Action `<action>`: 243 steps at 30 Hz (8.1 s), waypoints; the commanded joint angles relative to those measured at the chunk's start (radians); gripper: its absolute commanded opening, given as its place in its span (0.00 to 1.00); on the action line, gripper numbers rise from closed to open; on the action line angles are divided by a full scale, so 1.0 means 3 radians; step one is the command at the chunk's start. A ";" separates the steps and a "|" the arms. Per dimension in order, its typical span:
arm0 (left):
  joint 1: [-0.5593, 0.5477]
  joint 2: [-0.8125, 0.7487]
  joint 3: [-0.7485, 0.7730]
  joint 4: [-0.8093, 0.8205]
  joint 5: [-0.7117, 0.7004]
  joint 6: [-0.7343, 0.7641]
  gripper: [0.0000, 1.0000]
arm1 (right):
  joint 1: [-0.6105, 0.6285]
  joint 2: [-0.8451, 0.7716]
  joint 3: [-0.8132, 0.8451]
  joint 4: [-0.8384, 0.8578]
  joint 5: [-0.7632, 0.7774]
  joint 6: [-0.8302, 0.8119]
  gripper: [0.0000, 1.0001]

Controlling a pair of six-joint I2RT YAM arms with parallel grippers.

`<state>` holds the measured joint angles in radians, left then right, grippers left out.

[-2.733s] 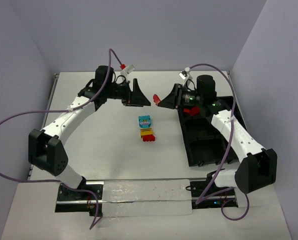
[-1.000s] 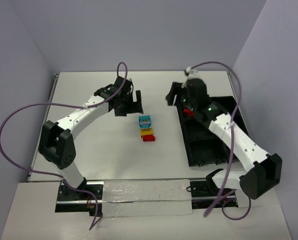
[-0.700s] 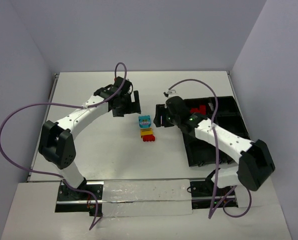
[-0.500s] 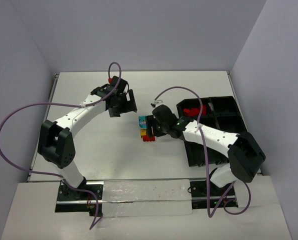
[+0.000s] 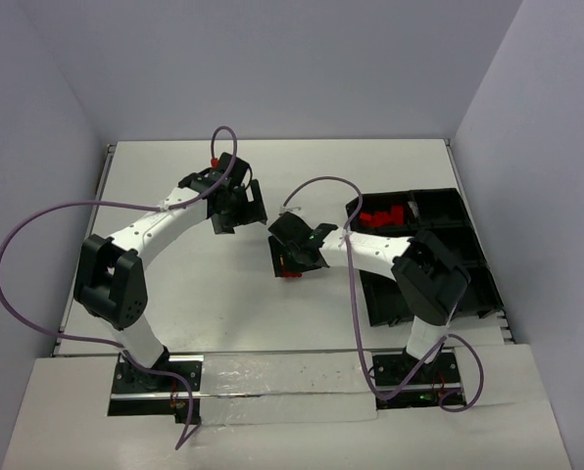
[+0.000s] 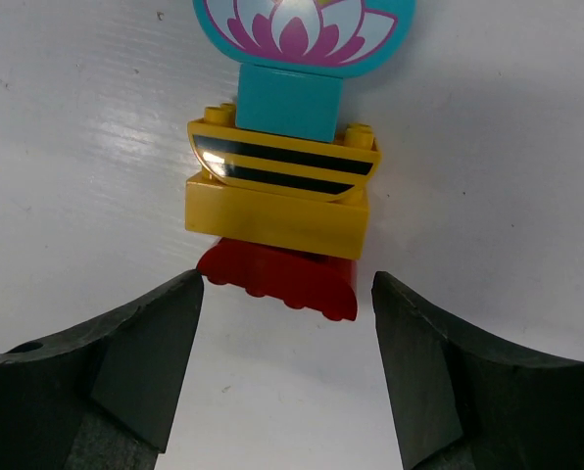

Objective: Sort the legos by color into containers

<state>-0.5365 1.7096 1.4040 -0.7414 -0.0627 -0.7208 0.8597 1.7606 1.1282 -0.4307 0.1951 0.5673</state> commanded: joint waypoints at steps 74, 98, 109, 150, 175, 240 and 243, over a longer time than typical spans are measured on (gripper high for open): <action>0.0009 -0.0109 0.0090 -0.0024 0.0025 0.0117 0.93 | -0.2636 -0.0378 0.0671 -0.0446 0.0430 -0.0438 0.67; 0.0086 -0.0111 0.0114 -0.0085 -0.0138 0.0051 0.93 | -0.0446 -0.0445 0.0461 -0.0247 -0.0201 -0.0647 0.69; 0.0122 -0.0158 0.0032 -0.0037 -0.0064 0.0027 0.93 | -0.0258 0.0241 0.0915 -0.0421 -0.0037 -0.0302 0.74; 0.0127 -0.0192 -0.0011 0.0015 0.0077 0.0051 0.93 | -0.0263 0.0711 0.1255 -0.0400 0.0075 0.0148 0.23; 0.0198 -0.0770 -0.1730 0.2400 0.1692 -0.0701 0.93 | -0.0559 0.0098 0.1045 -0.0216 -0.0400 0.0722 0.23; 0.0199 -0.0837 -0.2119 0.2892 0.1779 -0.0605 0.00 | -0.0692 0.0335 0.1035 0.0019 -0.1043 0.0984 0.23; 0.0203 -0.0835 -0.2107 0.2880 0.1773 -0.0593 0.00 | -0.0687 0.0343 0.0963 0.0050 -0.1064 0.0992 0.23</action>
<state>-0.4737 1.5035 0.7673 0.0650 0.4365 -0.9092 0.6620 1.8597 1.3960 -0.4712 -0.1143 0.8491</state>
